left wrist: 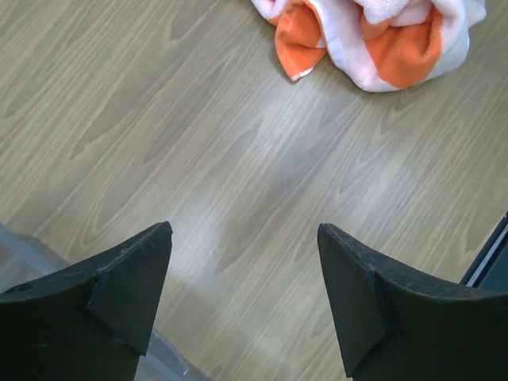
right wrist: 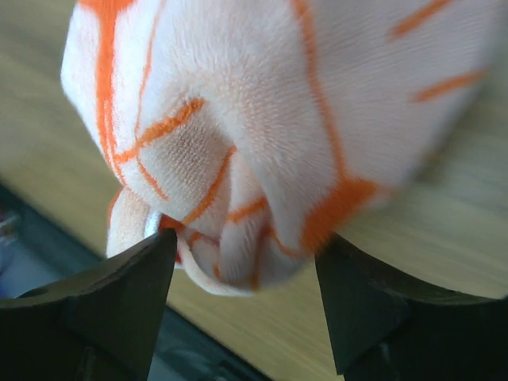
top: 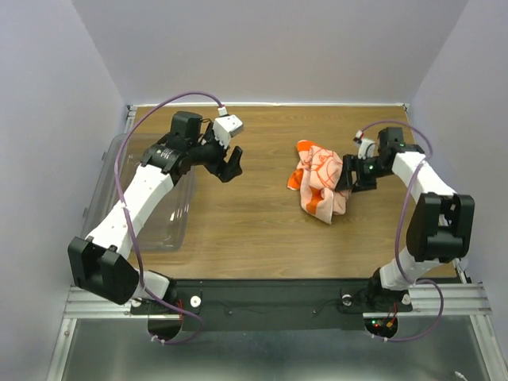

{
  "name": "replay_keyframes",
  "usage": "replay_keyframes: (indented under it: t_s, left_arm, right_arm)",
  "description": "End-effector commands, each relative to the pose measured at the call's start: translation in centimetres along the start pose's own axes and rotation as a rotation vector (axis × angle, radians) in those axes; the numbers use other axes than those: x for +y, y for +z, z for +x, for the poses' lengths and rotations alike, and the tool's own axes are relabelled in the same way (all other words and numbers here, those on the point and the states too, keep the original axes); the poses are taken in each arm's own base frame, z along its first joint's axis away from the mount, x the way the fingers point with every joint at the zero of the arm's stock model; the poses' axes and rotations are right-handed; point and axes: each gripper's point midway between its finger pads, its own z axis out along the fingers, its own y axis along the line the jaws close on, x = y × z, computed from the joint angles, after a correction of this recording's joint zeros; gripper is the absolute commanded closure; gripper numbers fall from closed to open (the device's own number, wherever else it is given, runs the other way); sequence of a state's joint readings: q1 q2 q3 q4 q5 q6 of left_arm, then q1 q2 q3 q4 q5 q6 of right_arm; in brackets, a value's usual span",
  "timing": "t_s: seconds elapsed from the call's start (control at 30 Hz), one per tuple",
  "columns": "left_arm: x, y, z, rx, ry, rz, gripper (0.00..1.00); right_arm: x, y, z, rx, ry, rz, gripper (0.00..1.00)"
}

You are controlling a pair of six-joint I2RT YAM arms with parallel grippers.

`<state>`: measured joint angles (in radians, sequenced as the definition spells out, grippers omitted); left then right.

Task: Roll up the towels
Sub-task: Move the towel to the center of the board, then flatten the towel

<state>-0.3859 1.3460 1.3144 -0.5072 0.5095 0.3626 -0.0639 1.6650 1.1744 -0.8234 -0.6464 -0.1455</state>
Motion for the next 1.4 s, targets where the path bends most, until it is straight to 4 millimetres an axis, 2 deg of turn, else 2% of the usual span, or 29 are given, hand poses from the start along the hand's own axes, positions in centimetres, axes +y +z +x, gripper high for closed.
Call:
replay_keyframes:
  t_s: [0.0, 0.07, 0.1, 0.17, 0.23, 0.27, 0.33, 0.37, 0.4, 0.43, 0.57, 0.6, 0.63, 0.67, 0.7, 0.73, 0.77, 0.8, 0.83, 0.87, 0.9, 0.97, 1.1, 1.13, 1.17, 1.2, 1.23, 1.33, 1.37]
  left_arm:
    - [0.2, 0.0, -3.5, -0.126, -0.022, 0.013, 0.16]
    - [0.2, 0.5, -3.9, -0.135, -0.051, 0.023, 0.16]
    - [0.4, 0.7, -4.1, -0.143, -0.053, 0.021, 0.16]
    - [0.8, 1.9, -3.3, -0.12, -0.075, 0.021, 0.16]
    - [1.1, 3.0, -2.9, -0.109, -0.076, 0.026, 0.17]
    - [1.3, 4.3, -2.1, -0.083, -0.088, 0.037, 0.2]
    - [1.4, 5.7, -2.0, -0.073, -0.117, 0.046, 0.25]
    - [1.1, 7.4, -1.7, -0.049, -0.134, 0.075, 0.29]
    - [0.9, 8.2, -1.8, -0.043, -0.154, 0.087, 0.29]
    - [0.7, 9.1, -1.9, -0.039, -0.157, 0.1, 0.31]
    - [0.1, 14.6, -1.2, 0.011, -0.202, 0.162, 0.39]
    - [-1.0, 15.7, -1.3, 0.016, -0.201, 0.198, 0.41]
    - [-1.2, 16.4, -2.0, 0.007, -0.207, 0.209, 0.41]
    - [-1.5, 17.4, -1.8, 0.015, -0.216, 0.222, 0.41]
    - [-1.8, 19.0, -0.5, 0.046, -0.238, 0.237, 0.41]
    - [-2.3, 19.8, -1.3, 0.028, -0.228, 0.252, 0.41]
    - [-2.6, 21.2, -0.3, 0.053, -0.253, 0.266, 0.41]
    - [-3.3, 21.9, -0.3, 0.055, -0.246, 0.281, 0.41]
    - [-3.6, 22.5, -0.6, 0.051, -0.238, 0.286, 0.41]
    - [-3.9, 23.5, 0.3, 0.072, -0.247, 0.293, 0.41]
    - [-4.2, 24.1, 0.4, 0.07, -0.251, 0.302, 0.41]
    - [-5.0, 25.6, 1.2, 0.088, -0.257, 0.312, 0.42]
    - [-5.7, 27.4, 1.9, 0.098, -0.247, 0.315, 0.42]
    - [-5.7, 27.8, 1.6, 0.091, -0.241, 0.313, 0.43]
    - [-5.8, 28.3, 2.2, 0.101, -0.242, 0.31, 0.43]
    - [-5.7, 28.5, 2.3, 0.101, -0.242, 0.307, 0.43]
    - [-5.8, 28.7, 2.4, 0.107, -0.268, 0.303, 0.47]
    - [-5.7, 29.2, 2.7, 0.114, -0.268, 0.298, 0.69]
    - [-5.7, 28.9, 2.4, 0.108, -0.257, 0.302, 0.89]
  right_arm:
    - [-2.4, -7.6, -7.3, -0.277, -0.205, 0.372, 0.23]
    - [-2.0, -9.6, -8.2, -0.325, -0.242, 0.421, 0.23]
    - [-1.7, -9.7, -8.2, -0.325, -0.259, 0.417, 0.23]
    - [-0.9, -9.2, -7.7, -0.308, -0.281, 0.398, 0.23]
    - [0.0, -8.4, -7.5, -0.293, -0.292, 0.339, 0.24]
    - [0.4, -7.9, -7.5, -0.285, -0.302, 0.318, 0.24]
    - [1.0, -6.4, -8.1, -0.257, -0.294, 0.289, 0.24]
    - [1.6, -5.3, -8.2, -0.236, -0.288, 0.265, 0.25]
    - [2.1, -4.9, -8.7, -0.238, -0.261, 0.233, 0.25]
    - [1.4, -3.7, -8.8, -0.207, -0.234, 0.225, 0.25]
    - [0.4, -1.5, -9.4, -0.161, -0.189, 0.202, 0.25]
    - [0.5, -1.1, -9.4, -0.153, -0.186, 0.182, 0.25]
    - [0.2, -0.5, -9.3, -0.139, -0.175, 0.175, 0.26]
    - [0.0, -0.1, -9.1, -0.128, -0.166, 0.171, 0.28]
    - [0.0, 0.2, -9.0, -0.12, -0.164, 0.166, 0.39]
    - [-0.4, 0.3, -8.8, -0.112, -0.149, 0.177, 0.46]
    - [-0.7, 0.4, -8.6, -0.107, -0.146, 0.184, 0.53]
    - [-1.0, 0.3, -8.5, -0.105, -0.146, 0.2, 0.65]
    - [-0.9, 0.1, -8.5, -0.108, -0.152, 0.206, 0.69]
    - [-1.0, 0.1, -8.3, -0.107, -0.152, 0.212, 0.75]
    - [-0.9, -0.4, -8.4, -0.118, -0.155, 0.223, 0.85]
    - [-1.2, -0.8, -8.3, -0.124, -0.15, 0.24, 0.99]
    - [-1.0, -2.1, -8.7, -0.16, -0.154, 0.257, 0.99]
    - [-0.7, -2.8, -8.9, -0.178, -0.162, 0.258, 1.0]
    - [-0.4, -3.1, -9.2, -0.188, -0.168, 0.259, 0.99]
    - [-0.8, -4.0, -9.6, -0.211, -0.158, 0.263, 1.0]
    - [-0.7, -4.6, -10.0, -0.229, -0.157, 0.265, 0.99]
    - [-1.3, -6.3, -10.7, -0.266, -0.14, 0.277, 0.99]
    - [-1.7, -7.2, -11.1, -0.284, -0.13, 0.286, 1.0]
